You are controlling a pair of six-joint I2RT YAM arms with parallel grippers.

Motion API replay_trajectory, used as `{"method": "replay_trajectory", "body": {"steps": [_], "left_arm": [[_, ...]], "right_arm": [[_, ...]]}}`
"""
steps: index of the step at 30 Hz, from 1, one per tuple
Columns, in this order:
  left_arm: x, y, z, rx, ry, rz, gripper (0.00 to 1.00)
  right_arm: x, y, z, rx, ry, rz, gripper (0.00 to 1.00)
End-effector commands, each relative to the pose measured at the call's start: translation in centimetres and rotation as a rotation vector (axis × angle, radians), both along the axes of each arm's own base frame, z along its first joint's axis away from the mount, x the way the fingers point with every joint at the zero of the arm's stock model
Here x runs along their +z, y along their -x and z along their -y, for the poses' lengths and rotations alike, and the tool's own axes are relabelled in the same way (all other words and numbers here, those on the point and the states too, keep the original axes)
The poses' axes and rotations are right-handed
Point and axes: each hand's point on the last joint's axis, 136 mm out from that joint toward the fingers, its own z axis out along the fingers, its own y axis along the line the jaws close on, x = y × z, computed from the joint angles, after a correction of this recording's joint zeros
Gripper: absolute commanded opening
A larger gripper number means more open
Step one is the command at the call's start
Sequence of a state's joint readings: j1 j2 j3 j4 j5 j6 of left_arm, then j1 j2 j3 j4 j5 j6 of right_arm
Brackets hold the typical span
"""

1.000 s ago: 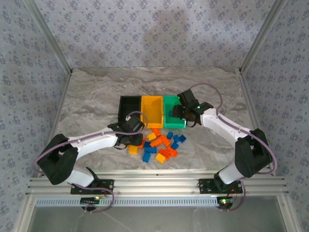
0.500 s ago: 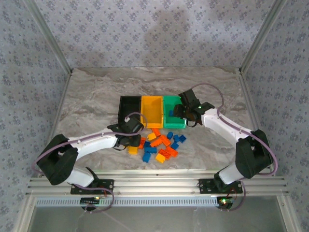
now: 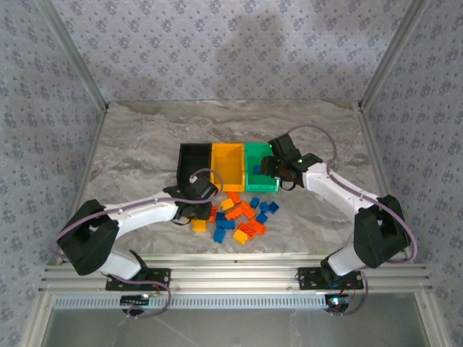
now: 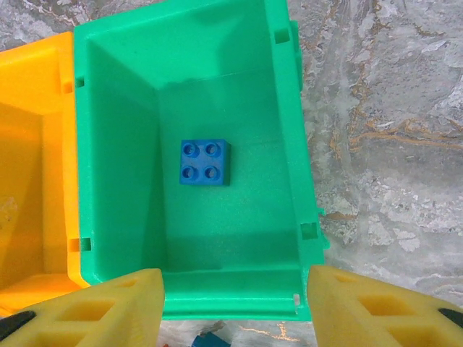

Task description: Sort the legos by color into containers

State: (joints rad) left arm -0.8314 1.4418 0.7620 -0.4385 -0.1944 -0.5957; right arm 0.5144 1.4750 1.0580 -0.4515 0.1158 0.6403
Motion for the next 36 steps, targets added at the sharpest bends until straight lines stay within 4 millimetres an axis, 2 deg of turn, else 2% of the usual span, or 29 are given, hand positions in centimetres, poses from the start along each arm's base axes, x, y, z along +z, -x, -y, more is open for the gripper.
{"method": "replay_trajectory", "body": {"steps": [1,5,12,15,19,21,25,30,33,36], "left_arm": [[0.4,1.1,0.0,-0.007,-0.001,-0.048,0.35],[2.2,0.6,0.0,0.003,0.016,-0.006,0.33],[7.6,-1.5,0.1,0.037,0.071,0.121,0.33],[9.7,-3.5,-0.6,0.070,0.070,0.175,0.33],[12.4,-7.6,-1.8,0.145,0.108,0.250,0.33],[13.0,-9.7,-2.2,0.173,0.111,0.277,0.33],[12.3,-13.5,-2.6,0.217,0.095,0.272,0.32],[10.3,-16.4,-2.3,0.240,0.077,0.225,0.31],[9.5,-17.3,-2.3,0.250,0.062,0.212,0.36],[9.6,-17.6,-2.0,0.251,0.075,0.210,0.50]], "right_arm": [[0.9,0.2,0.6,-0.028,-0.022,0.009,0.56],[1.0,0.2,0.7,-0.034,-0.031,0.010,0.56],[1.1,0.1,0.9,-0.043,-0.038,0.017,0.55],[1.1,0.2,1.0,-0.044,-0.040,0.018,0.55],[0.9,0.5,1.2,-0.046,-0.039,0.012,0.55],[0.8,0.8,1.3,-0.047,-0.040,0.010,0.55],[0.7,1.8,1.8,-0.048,-0.040,0.005,0.55],[0.9,3.6,1.9,-0.014,-0.074,0.012,0.55],[1.0,4.9,1.8,0.021,-0.112,0.020,0.56],[0.8,6.3,1.6,0.052,-0.138,0.017,0.59]]}}
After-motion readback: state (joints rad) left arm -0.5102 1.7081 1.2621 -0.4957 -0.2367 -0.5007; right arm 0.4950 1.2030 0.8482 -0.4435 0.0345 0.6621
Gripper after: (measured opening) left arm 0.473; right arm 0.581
